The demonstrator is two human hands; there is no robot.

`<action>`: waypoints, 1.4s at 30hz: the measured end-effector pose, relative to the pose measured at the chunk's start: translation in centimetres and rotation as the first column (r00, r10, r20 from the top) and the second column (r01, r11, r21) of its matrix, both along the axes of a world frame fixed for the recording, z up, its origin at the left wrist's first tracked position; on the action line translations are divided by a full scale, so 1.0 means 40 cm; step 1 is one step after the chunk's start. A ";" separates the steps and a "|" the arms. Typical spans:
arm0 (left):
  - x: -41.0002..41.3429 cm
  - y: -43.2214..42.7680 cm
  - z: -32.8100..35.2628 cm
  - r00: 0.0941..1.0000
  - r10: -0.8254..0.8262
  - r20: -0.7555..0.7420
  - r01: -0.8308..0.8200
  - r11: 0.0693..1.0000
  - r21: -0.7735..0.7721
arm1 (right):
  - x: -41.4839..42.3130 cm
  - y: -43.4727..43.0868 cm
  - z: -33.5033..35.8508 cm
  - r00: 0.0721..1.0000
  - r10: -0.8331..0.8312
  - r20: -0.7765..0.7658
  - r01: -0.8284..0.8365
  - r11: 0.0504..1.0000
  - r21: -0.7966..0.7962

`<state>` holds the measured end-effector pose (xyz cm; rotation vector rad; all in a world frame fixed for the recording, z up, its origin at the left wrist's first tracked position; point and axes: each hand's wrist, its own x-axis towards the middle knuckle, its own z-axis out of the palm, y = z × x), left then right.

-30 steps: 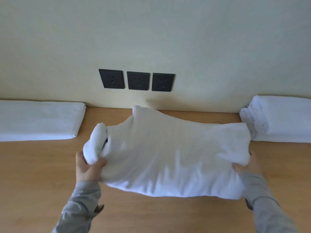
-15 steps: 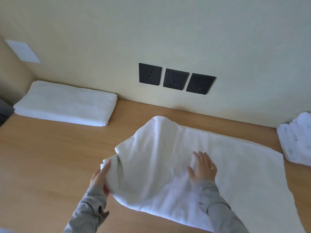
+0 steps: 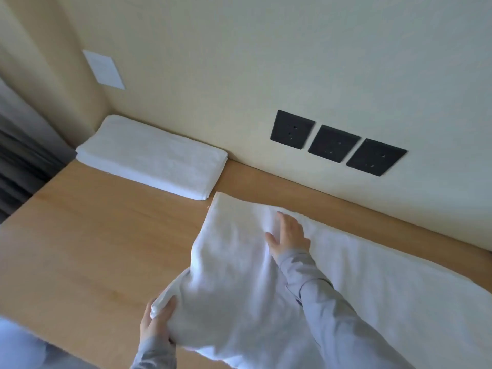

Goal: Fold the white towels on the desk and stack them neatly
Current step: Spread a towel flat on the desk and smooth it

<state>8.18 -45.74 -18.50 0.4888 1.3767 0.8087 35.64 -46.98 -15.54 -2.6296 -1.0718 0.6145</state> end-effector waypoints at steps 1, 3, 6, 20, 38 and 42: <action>-0.011 0.004 -0.015 0.996 0.001 -0.084 -0.003 1.000 -0.027 | -0.005 -0.012 -0.022 0.999 0.045 -0.027 -0.048 0.992 -0.118; -0.021 0.043 -0.025 0.979 -0.065 -0.194 0.060 0.998 -0.030 | -0.011 -0.030 -0.055 0.993 0.114 -0.043 -0.122 0.958 -0.261; -0.016 0.153 0.002 0.958 -0.278 -0.069 0.254 0.936 -0.243 | -0.007 -0.018 -0.063 0.994 0.087 0.068 -0.071 0.976 -0.206; 0.339 0.333 0.019 0.604 -0.611 -0.512 0.701 0.712 -0.023 | -0.011 0.254 -0.028 0.928 0.280 -0.246 -0.257 0.958 0.124; 0.401 0.354 0.040 0.365 -0.884 -0.291 0.924 0.383 -0.004 | 0.042 -0.032 0.138 0.824 0.467 -0.322 -0.402 0.881 0.250; 0.422 0.333 -0.004 -0.004 -0.860 -0.510 0.922 0.194 -0.334 | 0.060 -0.111 0.177 0.853 0.390 -0.346 -0.344 0.920 0.187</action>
